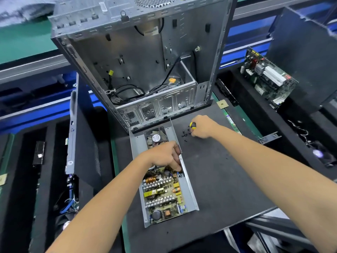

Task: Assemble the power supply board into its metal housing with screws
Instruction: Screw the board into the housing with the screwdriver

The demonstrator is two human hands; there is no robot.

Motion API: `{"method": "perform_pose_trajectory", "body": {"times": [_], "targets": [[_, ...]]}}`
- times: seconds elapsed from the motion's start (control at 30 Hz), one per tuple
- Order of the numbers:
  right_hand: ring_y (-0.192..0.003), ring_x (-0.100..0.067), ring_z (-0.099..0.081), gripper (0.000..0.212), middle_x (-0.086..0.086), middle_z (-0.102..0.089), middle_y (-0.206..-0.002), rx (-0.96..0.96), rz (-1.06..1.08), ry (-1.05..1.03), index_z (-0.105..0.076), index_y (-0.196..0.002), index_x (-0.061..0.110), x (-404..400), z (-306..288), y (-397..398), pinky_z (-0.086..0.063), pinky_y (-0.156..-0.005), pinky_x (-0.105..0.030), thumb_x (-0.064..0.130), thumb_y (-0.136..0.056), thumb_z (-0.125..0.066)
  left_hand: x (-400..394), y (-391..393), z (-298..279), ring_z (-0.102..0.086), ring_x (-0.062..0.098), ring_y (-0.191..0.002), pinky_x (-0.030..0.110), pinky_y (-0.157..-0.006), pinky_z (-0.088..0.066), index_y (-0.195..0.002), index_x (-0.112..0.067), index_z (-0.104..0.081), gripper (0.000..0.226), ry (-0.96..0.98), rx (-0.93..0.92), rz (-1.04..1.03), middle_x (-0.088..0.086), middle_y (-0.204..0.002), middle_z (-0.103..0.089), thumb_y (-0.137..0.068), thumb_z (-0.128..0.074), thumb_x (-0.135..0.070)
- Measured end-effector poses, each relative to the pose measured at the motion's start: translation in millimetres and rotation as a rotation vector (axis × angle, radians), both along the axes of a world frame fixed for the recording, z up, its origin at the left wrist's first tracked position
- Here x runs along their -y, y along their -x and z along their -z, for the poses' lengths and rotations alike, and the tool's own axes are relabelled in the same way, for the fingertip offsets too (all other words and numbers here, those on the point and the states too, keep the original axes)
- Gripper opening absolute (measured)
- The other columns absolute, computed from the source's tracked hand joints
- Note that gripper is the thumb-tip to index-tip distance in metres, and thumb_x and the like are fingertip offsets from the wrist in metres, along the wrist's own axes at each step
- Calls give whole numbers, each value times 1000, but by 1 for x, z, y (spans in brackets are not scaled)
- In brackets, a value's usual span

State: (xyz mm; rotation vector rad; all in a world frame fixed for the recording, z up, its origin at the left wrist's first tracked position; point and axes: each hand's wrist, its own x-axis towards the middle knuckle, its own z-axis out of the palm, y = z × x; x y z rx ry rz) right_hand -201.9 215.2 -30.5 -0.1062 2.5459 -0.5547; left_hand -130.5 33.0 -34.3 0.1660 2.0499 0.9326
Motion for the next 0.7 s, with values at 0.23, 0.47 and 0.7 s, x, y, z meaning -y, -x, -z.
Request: {"method": "perform_pose_trajectory", "body": {"times": [0.23, 0.47, 0.7], "targets": [[-71, -25, -44, 10, -12, -55, -80, 30, -69, 16, -54, -78, 8, 7, 0, -8, -38, -62, -28, 13, -81, -63, 0, -4, -4, -64, 10, -72, 24, -66, -45, -87, -17, -52, 38, -20, -9, -79, 2, -84, -71, -70, -80, 2], [-60, -27, -48, 17, -17, -58, -76, 55, -102, -23, -50, -79, 5, 5, -3, -20, -40, -60, -28, 17, -86, -61, -8, -16, -8, -56, 12, -72, 23, -66, -45, -90, -18, -47, 34, 2, -89, -87, 1, -79, -60, -80, -72, 2], [-34, -13, -45, 17, -7, -60, -57, 177, -102, 35, -49, -71, 8, 8, -4, -37, -33, -36, -13, 8, -83, -60, -6, -28, -12, -48, 12, -71, 26, -59, -42, -102, -15, -38, 55, 79, -103, 46, -3, -83, -50, -70, -82, -4]]}}
